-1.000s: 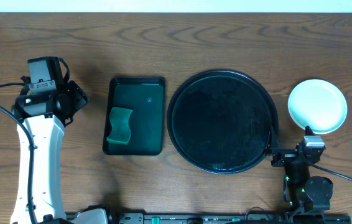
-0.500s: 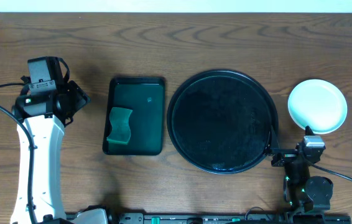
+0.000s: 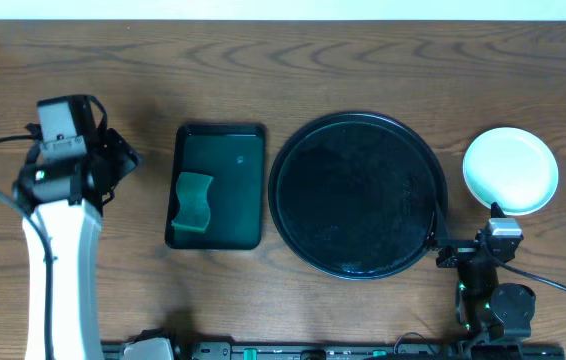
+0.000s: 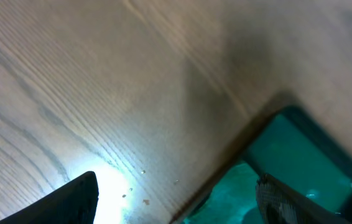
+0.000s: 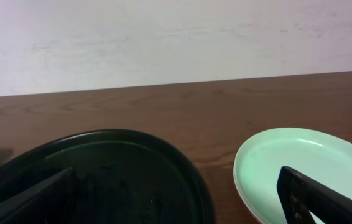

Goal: Clean dirty plates on tray and stack at the side

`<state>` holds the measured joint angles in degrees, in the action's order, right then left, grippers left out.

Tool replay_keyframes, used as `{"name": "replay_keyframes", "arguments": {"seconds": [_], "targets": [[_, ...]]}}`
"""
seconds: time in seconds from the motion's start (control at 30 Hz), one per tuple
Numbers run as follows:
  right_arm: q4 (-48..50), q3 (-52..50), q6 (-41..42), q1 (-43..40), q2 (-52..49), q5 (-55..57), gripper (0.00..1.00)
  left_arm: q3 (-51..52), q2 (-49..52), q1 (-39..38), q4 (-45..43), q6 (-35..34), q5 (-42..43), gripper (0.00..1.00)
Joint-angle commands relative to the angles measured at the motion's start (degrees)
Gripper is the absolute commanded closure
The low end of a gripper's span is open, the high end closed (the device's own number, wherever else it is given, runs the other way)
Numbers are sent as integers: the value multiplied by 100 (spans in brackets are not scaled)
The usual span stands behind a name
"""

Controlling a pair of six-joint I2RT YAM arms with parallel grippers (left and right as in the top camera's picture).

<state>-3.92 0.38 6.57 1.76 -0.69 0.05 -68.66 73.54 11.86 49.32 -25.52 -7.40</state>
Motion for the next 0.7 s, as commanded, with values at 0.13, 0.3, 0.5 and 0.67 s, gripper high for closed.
{"name": "replay_keyframes", "arguments": {"seconds": [0.13, 0.3, 0.5, 0.67], "targets": [[-22, -7, 68, 70, 31, 76, 1, -83, -1676, 22, 15, -28, 9, 19], [-22, -7, 68, 70, 31, 74, 1, -83, -2520, 22, 17, -28, 9, 19], [-22, -7, 68, 70, 31, 74, 1, -83, -3488, 22, 146, -4, 7, 18], [-22, -7, 68, 70, 31, 74, 1, -83, -3998, 22, 162, -9, 15, 19]]}}
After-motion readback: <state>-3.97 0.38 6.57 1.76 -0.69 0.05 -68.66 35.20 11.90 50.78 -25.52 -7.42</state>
